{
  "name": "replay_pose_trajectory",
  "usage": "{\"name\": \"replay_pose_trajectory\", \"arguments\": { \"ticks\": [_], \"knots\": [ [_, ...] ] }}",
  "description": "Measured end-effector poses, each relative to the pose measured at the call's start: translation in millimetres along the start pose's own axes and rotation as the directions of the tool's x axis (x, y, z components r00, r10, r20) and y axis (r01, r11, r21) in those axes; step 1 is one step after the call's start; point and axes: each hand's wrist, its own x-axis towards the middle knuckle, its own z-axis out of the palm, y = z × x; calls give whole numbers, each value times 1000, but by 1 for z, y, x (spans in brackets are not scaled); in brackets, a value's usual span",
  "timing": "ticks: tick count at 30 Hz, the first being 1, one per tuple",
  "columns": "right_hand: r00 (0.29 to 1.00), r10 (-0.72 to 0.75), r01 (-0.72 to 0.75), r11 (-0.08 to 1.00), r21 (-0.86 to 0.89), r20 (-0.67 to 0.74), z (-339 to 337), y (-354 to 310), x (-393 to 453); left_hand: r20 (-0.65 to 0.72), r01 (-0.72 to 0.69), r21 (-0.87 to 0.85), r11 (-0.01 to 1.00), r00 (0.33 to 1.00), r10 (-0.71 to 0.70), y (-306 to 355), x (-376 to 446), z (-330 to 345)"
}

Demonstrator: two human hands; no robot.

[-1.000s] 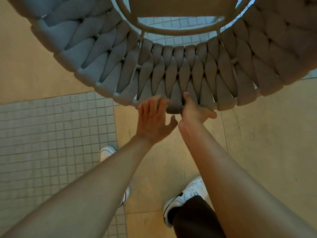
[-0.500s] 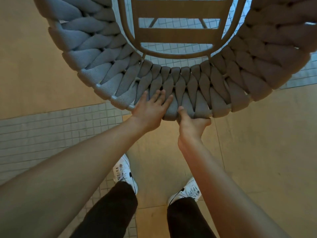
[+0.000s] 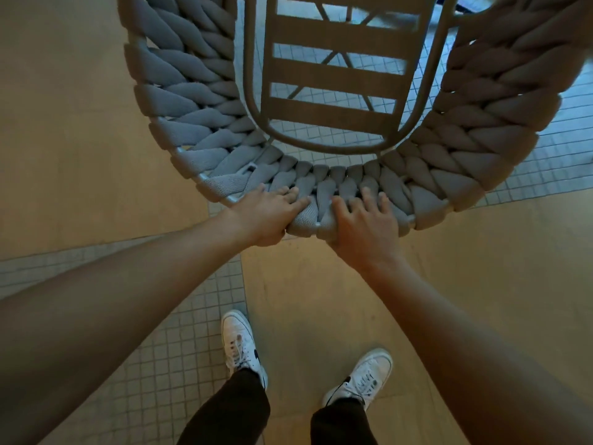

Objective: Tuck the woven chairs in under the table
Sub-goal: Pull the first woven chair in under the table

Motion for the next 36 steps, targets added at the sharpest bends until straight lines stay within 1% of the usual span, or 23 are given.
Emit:
{"name": "replay_pose_trajectory", "arguments": {
  "ticks": [4, 7, 9, 13, 18, 22, 28, 32, 36],
  "knots": [
    [1000, -21, 21, 1000, 7, -5, -26, -17, 18, 62, -72, 17, 997, 996, 71, -36, -5, -29],
    [999, -21, 22, 999, 45, -39, -48, -33, 30, 97, -129, 28, 991, 987, 125, -67, -8, -52],
    [998, -6, 10, 997, 71, -57, -65, -41, 40, 77, -148, 14, 989, 986, 146, -89, -9, -65],
    [999, 39, -37, 997, 64, -35, -89, -46, 60, 3, -191, -6, 981, 981, 191, -115, 0, -81],
    [997, 73, -72, 996, 56, -29, -106, -34, 82, -75, -282, -20, 959, 957, 280, -133, 19, -102],
    [997, 69, -66, 995, 68, -30, -113, -26, 94, -30, -338, -32, 941, 941, 337, -146, 34, -113],
    [998, 47, -44, 993, 110, -29, -129, -7, 121, 9, -414, -151, 898, 908, 420, -163, 64, -139],
    [997, 74, -69, 989, 130, -38, -141, 13, 150, 19, -416, -199, 887, 904, 428, -176, 91, -165],
    [994, 103, -99, 988, 122, -23, -156, 31, 179, -10, -385, -141, 912, 922, 388, -184, 112, -191]
  ]
}}
